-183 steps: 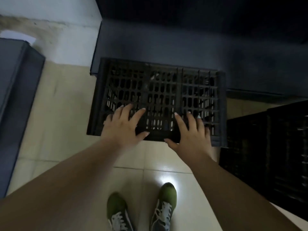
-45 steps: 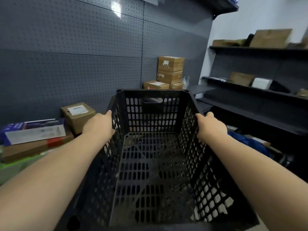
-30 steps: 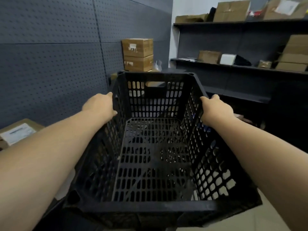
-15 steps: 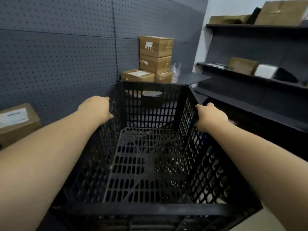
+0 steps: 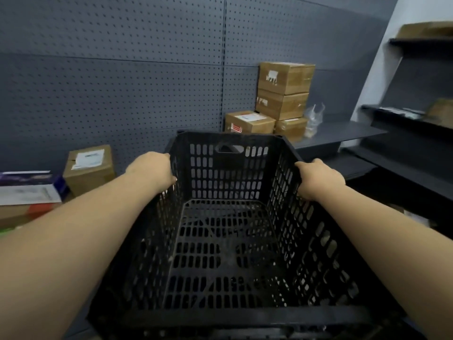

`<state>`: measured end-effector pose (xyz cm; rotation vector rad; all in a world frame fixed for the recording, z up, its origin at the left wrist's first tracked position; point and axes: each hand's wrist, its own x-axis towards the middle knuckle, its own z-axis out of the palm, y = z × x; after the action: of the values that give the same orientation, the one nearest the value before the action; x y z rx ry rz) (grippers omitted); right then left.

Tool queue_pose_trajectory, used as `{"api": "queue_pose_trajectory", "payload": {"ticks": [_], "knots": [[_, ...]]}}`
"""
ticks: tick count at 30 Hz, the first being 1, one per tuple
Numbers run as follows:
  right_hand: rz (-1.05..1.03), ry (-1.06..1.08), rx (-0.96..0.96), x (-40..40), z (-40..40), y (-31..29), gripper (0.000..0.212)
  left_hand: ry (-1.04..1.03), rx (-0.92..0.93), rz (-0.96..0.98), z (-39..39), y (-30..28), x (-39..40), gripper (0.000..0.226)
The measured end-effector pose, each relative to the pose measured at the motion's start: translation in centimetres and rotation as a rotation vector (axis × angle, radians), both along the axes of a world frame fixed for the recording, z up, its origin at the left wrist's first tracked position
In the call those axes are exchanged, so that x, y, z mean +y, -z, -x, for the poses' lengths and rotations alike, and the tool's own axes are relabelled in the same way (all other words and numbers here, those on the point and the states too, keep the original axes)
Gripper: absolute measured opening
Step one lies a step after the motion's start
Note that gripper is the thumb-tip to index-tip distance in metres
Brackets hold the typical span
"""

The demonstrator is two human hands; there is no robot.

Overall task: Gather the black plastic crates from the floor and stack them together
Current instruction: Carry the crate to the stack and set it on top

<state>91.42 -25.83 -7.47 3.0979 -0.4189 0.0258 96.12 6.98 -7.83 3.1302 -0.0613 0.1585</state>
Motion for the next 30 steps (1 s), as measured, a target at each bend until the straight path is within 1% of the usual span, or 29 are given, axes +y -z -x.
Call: {"api": "queue_pose_trajectory", "payload": {"ticks": [3, 5, 6, 9, 10, 13, 15, 18, 20, 25, 27, 30], "knots": [[-0.023, -0.041, 0.009, -0.9, -1.2, -0.4, 0.065, -0.058, -0.009, 0.084, 0.5, 0.0, -0.8, 0.046], [-0.040, -0.067, 0.017, -1.3, -1.7, -0.2, 0.061, -0.110, -0.035, 0.098, 1.0, 0.1, -1.3, 0.055], [-0.039, -0.086, 0.023, -1.4, -1.9, 0.0, 0.059, -0.151, -0.032, 0.069, 1.3, -0.1, -1.5, 0.059], [-0.015, -0.145, 0.070, -1.8, -2.5, 0.0, 0.055, -0.254, 0.035, -0.122, 2.3, -1.3, -2.6, 0.073], [-0.023, -0.164, 0.093, -2.1, -2.7, -0.1, 0.055, -0.283, 0.043, -0.141, 2.8, -2.0, -3.1, 0.077], [-0.089, -0.257, 0.121, -3.5, -4.1, -1.1, 0.064, -0.377, -0.018, -0.029, 4.6, -4.0, -5.3, 0.085], [-0.081, -0.376, 0.034, -4.6, -5.1, -2.0, 0.062, -0.421, -0.060, 0.050, 5.5, -4.7, -7.4, 0.088], [0.031, -0.623, -0.102, -6.0, -6.4, -3.2, 0.055, -0.439, -0.043, 0.129, 7.0, -4.2, -11.6, 0.095], [0.094, -0.749, -0.117, -6.3, -6.9, -3.7, 0.054, -0.465, -0.021, 0.137, 8.0, -3.6, -14.1, 0.093], [0.044, -1.023, -0.131, -5.7, -7.9, -4.2, 0.051, -0.499, 0.087, 0.076, 9.9, -2.6, -17.1, 0.088], [0.014, -1.073, -0.132, -6.0, -8.4, -4.3, 0.056, -0.511, 0.089, 0.064, 9.8, -2.8, -17.0, 0.088], [-0.056, -1.125, -0.121, -6.3, -9.2, -4.2, 0.080, -0.543, 0.048, 0.063, 9.8, -3.3, -17.1, 0.087]]}}
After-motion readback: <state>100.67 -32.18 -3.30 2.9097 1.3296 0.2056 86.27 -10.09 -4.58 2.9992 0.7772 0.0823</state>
